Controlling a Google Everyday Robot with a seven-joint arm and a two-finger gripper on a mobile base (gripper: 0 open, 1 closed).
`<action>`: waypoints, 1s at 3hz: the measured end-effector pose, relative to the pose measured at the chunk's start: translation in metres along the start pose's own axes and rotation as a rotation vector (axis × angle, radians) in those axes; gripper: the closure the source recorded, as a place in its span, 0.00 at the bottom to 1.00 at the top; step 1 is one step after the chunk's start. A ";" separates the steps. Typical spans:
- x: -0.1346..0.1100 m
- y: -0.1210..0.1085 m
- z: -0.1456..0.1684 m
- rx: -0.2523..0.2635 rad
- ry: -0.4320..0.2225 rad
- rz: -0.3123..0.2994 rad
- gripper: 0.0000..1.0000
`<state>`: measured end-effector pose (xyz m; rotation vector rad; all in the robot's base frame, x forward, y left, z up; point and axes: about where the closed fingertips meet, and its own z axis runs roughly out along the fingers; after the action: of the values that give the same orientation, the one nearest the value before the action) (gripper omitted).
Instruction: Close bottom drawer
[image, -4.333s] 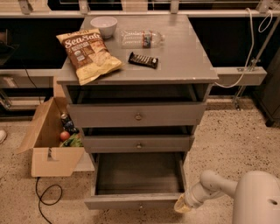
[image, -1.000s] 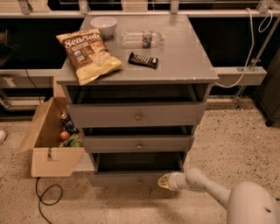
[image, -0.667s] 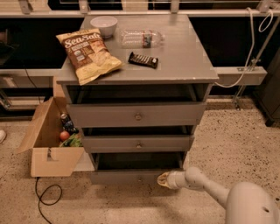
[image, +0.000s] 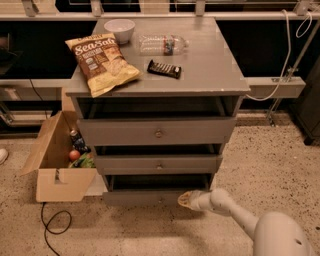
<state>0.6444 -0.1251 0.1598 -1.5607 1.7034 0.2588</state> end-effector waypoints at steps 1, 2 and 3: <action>0.001 -0.003 0.000 0.009 -0.001 0.000 1.00; 0.005 -0.024 0.001 0.055 -0.037 0.029 1.00; 0.005 -0.023 0.001 0.055 -0.038 0.029 1.00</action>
Offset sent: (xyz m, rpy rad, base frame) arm 0.0890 -0.0385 0.0185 0.1724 -0.1077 -0.1563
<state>0.6660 -0.1333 0.1641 -1.4829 1.6916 0.2525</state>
